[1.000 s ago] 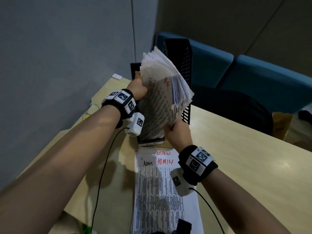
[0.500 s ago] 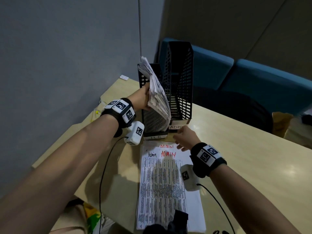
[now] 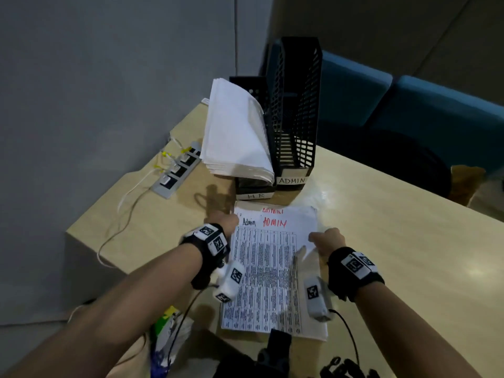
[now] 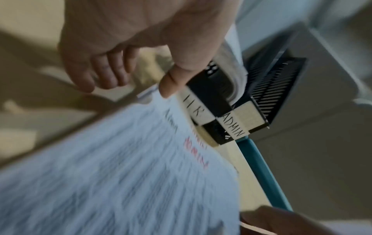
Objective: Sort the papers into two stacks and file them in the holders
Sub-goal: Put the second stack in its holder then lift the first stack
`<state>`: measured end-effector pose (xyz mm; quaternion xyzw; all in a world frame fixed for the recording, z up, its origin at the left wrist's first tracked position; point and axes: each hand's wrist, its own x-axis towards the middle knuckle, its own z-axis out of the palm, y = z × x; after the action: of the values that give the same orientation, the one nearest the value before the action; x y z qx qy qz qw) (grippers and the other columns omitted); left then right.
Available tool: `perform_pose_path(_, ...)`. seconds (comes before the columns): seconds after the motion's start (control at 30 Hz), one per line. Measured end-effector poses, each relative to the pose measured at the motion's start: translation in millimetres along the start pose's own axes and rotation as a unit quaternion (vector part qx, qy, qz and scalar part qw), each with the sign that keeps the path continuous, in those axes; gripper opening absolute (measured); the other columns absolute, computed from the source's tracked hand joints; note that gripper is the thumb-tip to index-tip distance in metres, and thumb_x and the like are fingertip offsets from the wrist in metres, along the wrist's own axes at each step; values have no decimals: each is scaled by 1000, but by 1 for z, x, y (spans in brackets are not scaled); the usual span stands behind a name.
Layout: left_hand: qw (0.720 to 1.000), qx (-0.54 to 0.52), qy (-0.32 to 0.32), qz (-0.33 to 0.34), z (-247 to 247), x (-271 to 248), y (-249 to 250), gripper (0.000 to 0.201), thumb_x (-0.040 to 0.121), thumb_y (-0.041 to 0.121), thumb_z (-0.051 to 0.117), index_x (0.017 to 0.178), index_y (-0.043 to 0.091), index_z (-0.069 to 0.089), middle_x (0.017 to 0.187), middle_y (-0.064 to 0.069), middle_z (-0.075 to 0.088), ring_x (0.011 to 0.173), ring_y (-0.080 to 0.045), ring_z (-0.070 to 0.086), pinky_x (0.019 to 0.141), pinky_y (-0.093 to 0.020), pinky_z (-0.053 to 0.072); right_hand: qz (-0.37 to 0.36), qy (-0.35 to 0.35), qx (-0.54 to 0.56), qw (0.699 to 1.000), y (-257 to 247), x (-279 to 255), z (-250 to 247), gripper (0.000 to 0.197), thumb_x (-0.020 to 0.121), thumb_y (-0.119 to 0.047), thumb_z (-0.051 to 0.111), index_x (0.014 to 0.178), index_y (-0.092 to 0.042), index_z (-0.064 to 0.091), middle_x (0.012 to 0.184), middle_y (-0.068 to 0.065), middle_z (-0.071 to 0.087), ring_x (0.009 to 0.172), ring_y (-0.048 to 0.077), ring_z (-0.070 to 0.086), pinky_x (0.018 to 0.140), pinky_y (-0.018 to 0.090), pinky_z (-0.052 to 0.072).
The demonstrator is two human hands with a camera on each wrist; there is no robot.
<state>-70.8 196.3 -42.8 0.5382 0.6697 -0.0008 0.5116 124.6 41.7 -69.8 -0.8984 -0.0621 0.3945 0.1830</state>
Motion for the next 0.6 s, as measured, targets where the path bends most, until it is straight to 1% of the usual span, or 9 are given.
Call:
perform_pose_path(0.07,999,-19,-37,-14,13,-2,-9,50,81,14,62,124,-11,55,102,-21,66,68,-26,62,56,-27,50,-5,-24,18,1000,0,-2,6,43,72,-22,64,107,2,55,100,18,60,83,30,61,56,27,45)
perform_pose_path(0.13,998,-34,-60,-14,21,-3,-10,38,81,7,66,116,-9,60,101,-23,67,62,-20,61,50,-23,45,-9,-20,19,1000,7,7,15,62,64,-28,64,116,3,53,112,21,60,94,33,63,66,32,52)
perform_pose_path(0.2,995,-29,-91,-16,22,-3,-8,19,81,7,70,98,1,66,87,-16,66,67,-22,62,63,-27,47,-19,-15,16,1000,16,13,19,73,54,-31,63,118,3,54,116,22,60,98,35,64,71,36,53)
perform_pose_path(0.3,994,-23,-104,-21,23,-2,-8,38,77,10,78,109,-6,67,103,-15,68,102,-30,66,88,-35,53,-52,-11,50,997,19,8,16,53,55,-24,64,100,4,66,100,21,68,79,29,67,65,34,53)
perform_pose_path(0.33,993,-32,-109,-19,23,-2,-8,41,75,9,79,111,-5,67,108,-15,70,105,-32,65,94,-39,53,-62,-22,64,996,20,5,12,42,60,-20,65,94,4,69,94,20,70,75,29,66,64,33,52)
perform_pose_path(0.4,987,-59,-149,-16,21,0,-9,47,67,11,83,111,3,68,114,-13,71,104,-33,66,97,-49,50,-82,-46,95,991,22,3,5,31,67,-14,68,93,3,72,90,19,71,76,30,66,68,33,51)
perform_pose_path(0.47,973,-86,-214,-1,14,-5,-5,58,57,19,85,111,10,68,115,-10,71,108,-32,64,99,-52,47,-88,-68,152,982,22,-3,-8,39,66,-11,71,104,1,69,96,18,71,82,31,67,73,36,56)
perform_pose_path(0.5,968,-97,-230,23,9,-12,1,57,58,22,84,112,13,67,115,-8,72,110,-30,64,99,-50,46,-88,-74,188,975,22,-7,-18,42,68,-8,72,109,1,64,97,17,70,81,31,67,69,36,56)
perform_pose_path(0.6,957,-139,-233,104,-10,-38,26,52,67,13,79,117,12,63,116,-7,71,113,-25,61,100,-46,43,-141,-84,197,967,15,-23,-48,31,84,1,62,115,-5,56,103,15,66,77,22,57,58,27,39)
